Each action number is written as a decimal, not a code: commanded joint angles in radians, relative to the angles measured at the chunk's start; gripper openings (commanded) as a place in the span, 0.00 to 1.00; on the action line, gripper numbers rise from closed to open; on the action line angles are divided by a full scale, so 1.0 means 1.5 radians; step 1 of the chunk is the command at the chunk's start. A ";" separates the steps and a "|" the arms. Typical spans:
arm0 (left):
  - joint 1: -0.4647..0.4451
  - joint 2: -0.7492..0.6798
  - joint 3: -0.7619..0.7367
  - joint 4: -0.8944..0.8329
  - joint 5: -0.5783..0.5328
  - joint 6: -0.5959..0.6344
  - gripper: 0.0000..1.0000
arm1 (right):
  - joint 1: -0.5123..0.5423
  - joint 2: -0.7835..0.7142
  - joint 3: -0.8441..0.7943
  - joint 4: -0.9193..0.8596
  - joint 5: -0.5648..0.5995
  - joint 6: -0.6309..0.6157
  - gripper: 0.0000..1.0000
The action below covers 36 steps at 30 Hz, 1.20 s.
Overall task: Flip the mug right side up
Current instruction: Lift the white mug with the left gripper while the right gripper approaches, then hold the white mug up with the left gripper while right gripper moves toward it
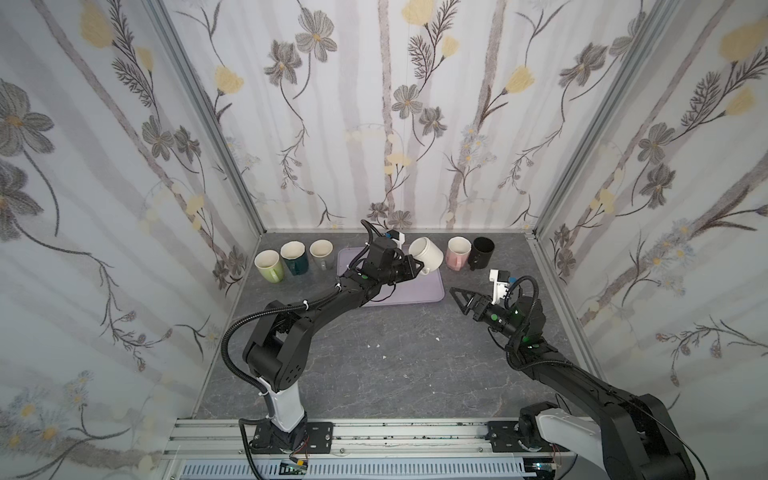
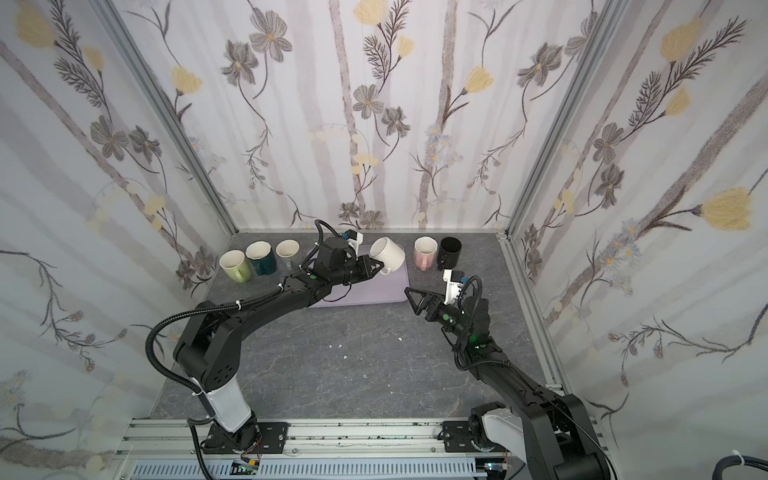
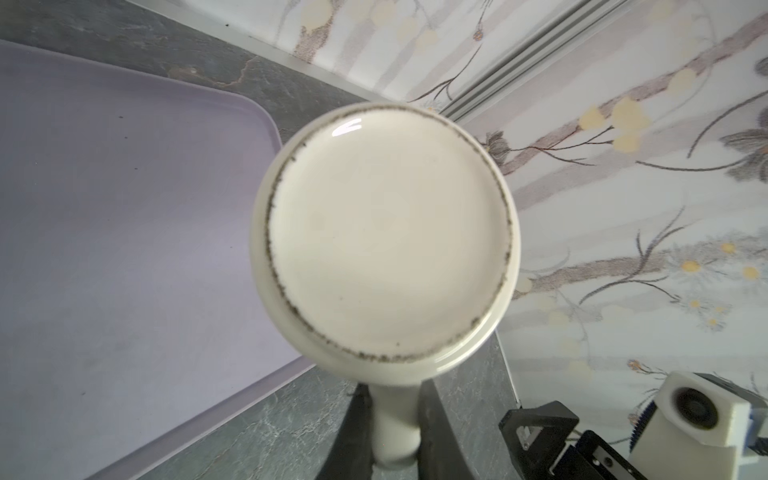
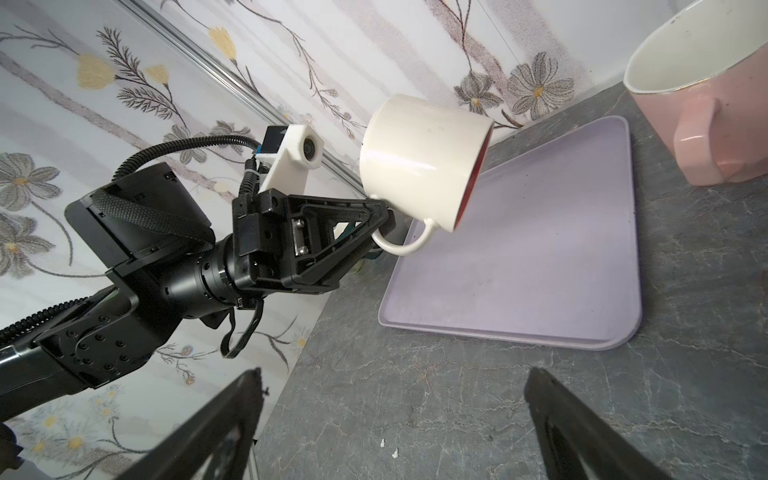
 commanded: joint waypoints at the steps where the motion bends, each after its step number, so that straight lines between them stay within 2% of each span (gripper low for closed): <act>1: -0.005 -0.019 0.002 0.137 0.039 -0.023 0.00 | 0.001 0.007 0.016 0.047 -0.015 0.012 0.99; 8: -0.007 -0.050 -0.017 0.197 0.066 -0.063 0.00 | 0.001 0.021 0.041 0.072 -0.021 0.020 0.98; 13: -0.007 -0.079 -0.054 0.250 0.076 -0.091 0.00 | 0.002 0.034 0.053 0.126 -0.040 0.052 0.93; 36: -0.002 -0.078 -0.106 0.387 0.102 -0.173 0.00 | 0.031 0.111 0.088 0.241 -0.052 0.123 0.74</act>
